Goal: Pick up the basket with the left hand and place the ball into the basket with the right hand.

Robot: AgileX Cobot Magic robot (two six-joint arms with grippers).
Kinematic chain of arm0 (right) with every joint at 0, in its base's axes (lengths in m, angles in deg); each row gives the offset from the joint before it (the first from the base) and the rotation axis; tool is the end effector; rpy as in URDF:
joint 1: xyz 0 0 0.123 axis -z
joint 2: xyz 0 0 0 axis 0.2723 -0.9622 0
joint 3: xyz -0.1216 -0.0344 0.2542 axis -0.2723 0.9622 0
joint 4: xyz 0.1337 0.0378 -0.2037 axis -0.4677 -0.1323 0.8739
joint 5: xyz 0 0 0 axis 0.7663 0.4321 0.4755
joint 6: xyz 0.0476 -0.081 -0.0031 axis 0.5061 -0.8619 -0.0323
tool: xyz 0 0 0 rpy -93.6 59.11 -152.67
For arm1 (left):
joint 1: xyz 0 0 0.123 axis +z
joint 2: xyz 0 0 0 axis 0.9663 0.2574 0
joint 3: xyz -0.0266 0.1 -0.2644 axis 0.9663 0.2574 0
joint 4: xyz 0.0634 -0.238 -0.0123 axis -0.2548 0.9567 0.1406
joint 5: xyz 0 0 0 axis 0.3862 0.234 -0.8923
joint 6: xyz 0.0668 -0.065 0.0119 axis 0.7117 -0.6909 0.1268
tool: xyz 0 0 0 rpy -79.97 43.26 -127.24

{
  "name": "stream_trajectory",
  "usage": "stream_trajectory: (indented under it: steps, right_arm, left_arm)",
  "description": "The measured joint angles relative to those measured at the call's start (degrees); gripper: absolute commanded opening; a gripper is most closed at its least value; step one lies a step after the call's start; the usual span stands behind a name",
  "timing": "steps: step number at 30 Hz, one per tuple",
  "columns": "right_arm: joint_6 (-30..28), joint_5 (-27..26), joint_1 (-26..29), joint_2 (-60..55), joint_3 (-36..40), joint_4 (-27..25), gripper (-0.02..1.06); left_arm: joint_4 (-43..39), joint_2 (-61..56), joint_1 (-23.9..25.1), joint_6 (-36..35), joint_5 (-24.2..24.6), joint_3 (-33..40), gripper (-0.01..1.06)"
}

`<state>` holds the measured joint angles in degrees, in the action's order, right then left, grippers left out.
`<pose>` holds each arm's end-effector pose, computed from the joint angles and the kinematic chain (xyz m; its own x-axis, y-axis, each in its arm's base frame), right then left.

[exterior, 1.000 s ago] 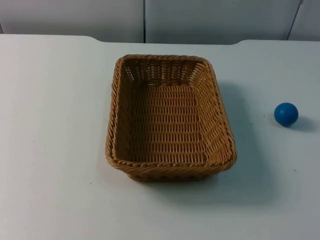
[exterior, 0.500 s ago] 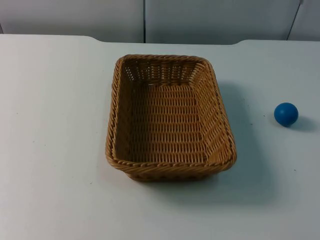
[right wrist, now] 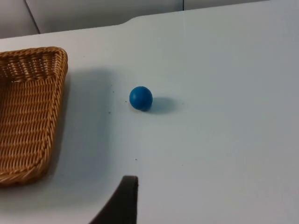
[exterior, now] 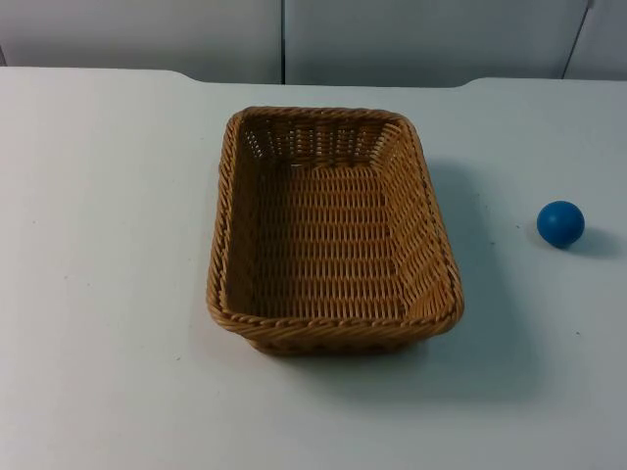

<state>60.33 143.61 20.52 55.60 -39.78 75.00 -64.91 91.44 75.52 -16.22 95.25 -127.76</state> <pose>-0.0079 0.0051 0.2759 -0.4624 0.0820 -0.8829 0.0610 0.9963 0.0606 0.0232 0.0010 0.3184 -0.5383 0.0285 -0.8423 0.0023 0.9995 0.0323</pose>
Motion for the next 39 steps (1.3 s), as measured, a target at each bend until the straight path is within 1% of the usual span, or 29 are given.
stream_trajectory:
  steps: [1, 3, 6, 7, 9, 11, 12, 16, 17, 19, 21, 22, 24, 25, 27, 28, 29, 30, 32, 33, 35, 38, 39]
  right_arm:
    - [0.0, 0.0, 0.0, 0.0, 0.0, 0.0, 1.04]
    - [0.17, 0.0, -0.55, 0.0, 0.0, 0.0, 1.04]
    - [0.26, -0.12, -1.96, 0.0, 0.0, 0.0, 1.04]
    - [0.26, -0.12, -1.96, 0.0, 0.0, 0.0, 1.04]
    - [0.26, -0.12, -2.99, 0.0, 0.0, 0.0, 1.04]
    - [0.26, -0.12, -3.21, -0.1, 0.0, 0.0, 1.04]
    - [0.26, -0.12, -3.21, -0.1, 0.0, 0.0, 1.04]
    - [0.26, -0.22, -3.32, -0.93, 0.0, 0.0, 1.04]
    - [0.26, -0.22, -3.32, -0.93, 0.0, 0.0, 1.04]
    - [0.26, -0.22, -3.32, -0.98, 0.0, 0.0, 1.04]
    - [0.26, -0.22, -3.32, -0.98, 0.0, 0.0, 1.04]
    - [0.26, -0.22, -3.32, -0.98, 0.0, 0.0, 1.04]
    - [0.26, -0.22, -3.32, -0.98, 0.0, 0.0, 1.04]
    - [0.26, -0.22, -3.32, -0.98, 0.0, 0.0, 1.04]
    - [0.26, -0.22, -3.32, -0.98, 0.0, 0.0, 1.04]
    - [0.26, -0.22, -3.32, -0.98, 0.0, 0.0, 1.04]
    - [0.26, -0.22, -3.32, -0.98, 0.0, 0.0, 1.04]
    - [0.26, -0.22, -3.32, -0.98, 0.0, 0.0, 1.04]
    - [0.26, -0.22, -3.32, -0.98, 0.0, 0.0, 1.04]
    - [0.26, -0.22, -3.32, -0.98, 0.0, 0.0, 1.04]
    - [0.26, -0.22, -3.32, -0.98, 0.0, 0.0, 1.04]
    - [0.26, -0.22, -3.32, -0.98, 0.0, 0.0, 1.04]
    - [0.26, -0.22, -3.32, -0.98, 0.0, 0.0, 1.04]
  left_arm:
    - [0.0, 0.0, 0.0, 0.0, 0.0, 0.0, 0.96]
    - [0.6, 5.61, -0.35, -0.11, -3.35, -3.41, 0.96]
    - [4.81, 13.34, -0.35, -0.22, -8.69, -7.12, 0.96]
    - [4.81, 13.34, -0.35, -0.22, -8.69, -7.12, 0.96]
    - [8.7, 18.9, -0.35, 0.11, -12.14, -9.28, 0.96]
    - [12.32, 25.22, -0.35, 1.52, -14.59, -11.64, 0.96]
    - [12.32, 25.22, -0.35, 1.52, -14.59, -11.64, 0.96]
    - [21.55, 36.84, -0.35, 7.12, -19.2, -15.24, 0.96]
    - [21.55, 36.84, -0.35, 7.12, -19.2, -15.24, 0.96]
    - [26.48, 43.64, -0.52, 10.11, -21.67, -16.91, 0.96]
    - [29.93, 49.22, -1.77, 13.27, -22.85, -17.72, 0.96]
    - [29.93, 49.22, -1.77, 13.27, -22.85, -17.72, 0.96]
    - [31.83, 52.61, -3.79, 15.3, -24.21, -17.98, 0.96]
    - [32.92, 56.29, -6.89, 16.43, -26.08, -18.06, 0.96]
    - [33.46, 60.79, -11.06, 16.78, -29.11, -18.19, 0.96]
    - [33.46, 60.79, -11.06, 16.78, -29.11, -18.19, 0.96]
    - [33.55, 62.03, -12.15, 16.92, -30.05, -18.24, 0.96]
    - [33.84, 65.89, -15.13, 16.74, -33.18, -18.33, 0.96]
    - [34.07, 70.77, -17.78, 15.58, -36.71, -18.33, 0.96]
    - [34.07, 73.39, -18.52, 14.38, -38.34, -18.33, 0.96]
    - [34.07, 75.57, -19.06, 13.25, -39.15, -18.6, 0.96]
    - [34.07, 82.79, -19.06, 11.85, -39.29, -21.43, 0.96]
    - [34.07, 82.79, -19.06, 11.85, -39.29, -21.43, 0.96]
